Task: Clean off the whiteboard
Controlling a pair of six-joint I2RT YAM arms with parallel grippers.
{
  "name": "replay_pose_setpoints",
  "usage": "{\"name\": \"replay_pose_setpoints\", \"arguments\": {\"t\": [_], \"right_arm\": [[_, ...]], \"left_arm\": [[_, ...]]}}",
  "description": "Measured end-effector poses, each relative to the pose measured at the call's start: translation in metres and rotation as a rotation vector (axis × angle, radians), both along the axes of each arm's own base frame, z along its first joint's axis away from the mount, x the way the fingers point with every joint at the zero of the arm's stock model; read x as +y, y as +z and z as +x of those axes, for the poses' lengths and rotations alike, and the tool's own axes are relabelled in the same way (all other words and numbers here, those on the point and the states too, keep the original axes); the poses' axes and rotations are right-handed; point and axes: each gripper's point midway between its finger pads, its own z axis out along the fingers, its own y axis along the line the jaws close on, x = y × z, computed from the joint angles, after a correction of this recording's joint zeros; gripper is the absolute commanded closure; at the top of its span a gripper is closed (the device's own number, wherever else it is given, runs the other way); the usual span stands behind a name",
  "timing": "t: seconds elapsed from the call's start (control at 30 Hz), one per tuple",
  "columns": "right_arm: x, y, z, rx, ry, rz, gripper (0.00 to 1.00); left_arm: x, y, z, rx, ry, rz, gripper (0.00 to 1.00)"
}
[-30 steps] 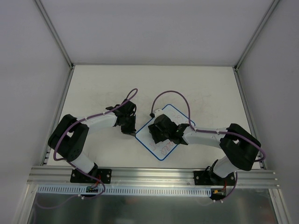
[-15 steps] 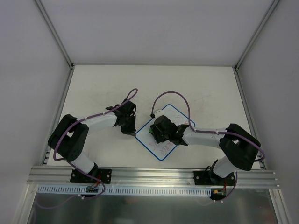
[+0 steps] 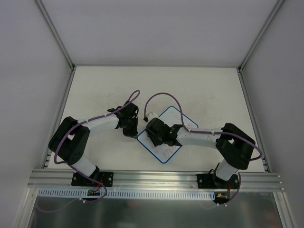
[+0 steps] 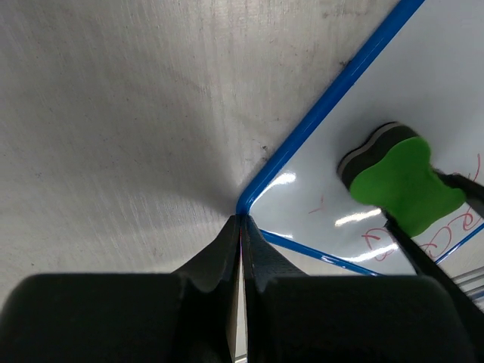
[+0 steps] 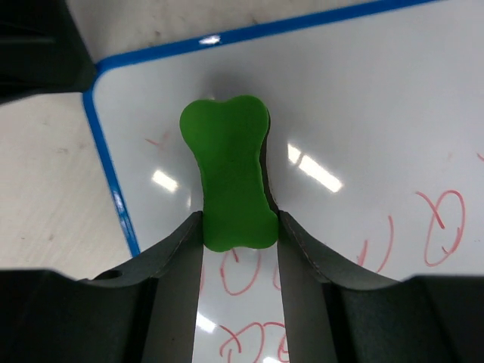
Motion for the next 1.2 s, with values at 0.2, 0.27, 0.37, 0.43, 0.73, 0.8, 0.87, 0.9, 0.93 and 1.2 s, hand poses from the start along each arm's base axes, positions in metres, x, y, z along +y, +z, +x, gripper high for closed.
{"name": "replay_pose_setpoints", "arguments": {"t": [0.2, 0.27, 0.37, 0.43, 0.73, 0.8, 0.87, 0.9, 0.93, 1.2], "right_arm": [[0.027, 0.007, -0.013, 0.006, 0.076, -0.084, 1.0], [0.031, 0.007, -0.019, 0.012, 0.099, -0.106, 1.0], [0.028, 0.005, -0.027, 0.022, 0.118, -0.135, 1.0], [0.023, 0.003, -0.028, 0.031, 0.117, -0.155, 1.0], [-0.003, 0.001, -0.009, 0.038, -0.021, -0.198, 1.0], [-0.01, 0.001, -0.003, 0.041, -0.061, -0.203, 1.0], [-0.013, 0.001, 0.001, 0.037, -0.08, -0.207, 1.0], [-0.013, 0.001, 0.0, 0.035, -0.08, -0.208, 1.0], [-0.013, 0.001, -0.001, 0.033, -0.076, -0.209, 1.0], [0.023, 0.007, -0.021, 0.032, 0.027, -0.189, 1.0]], "left_arm": [[0.002, 0.0, -0.001, 0.0, 0.002, 0.007, 1.0], [0.002, 0.0, -0.001, 0.0, 0.002, 0.008, 1.0], [0.002, 0.0, -0.001, 0.002, 0.003, 0.009, 1.0], [0.002, 0.0, -0.001, 0.002, 0.003, 0.01, 1.0], [0.003, 0.001, -0.001, 0.0, 0.004, 0.013, 1.0], [0.004, 0.001, -0.001, -0.002, 0.005, 0.016, 1.0], [0.004, 0.001, -0.001, -0.003, 0.006, 0.017, 1.0], [0.004, 0.001, -0.001, -0.003, 0.006, 0.017, 1.0], [0.004, 0.001, -0.001, -0.003, 0.006, 0.017, 1.0], [0.005, 0.001, -0.002, 0.003, 0.007, 0.021, 1.0]]}}
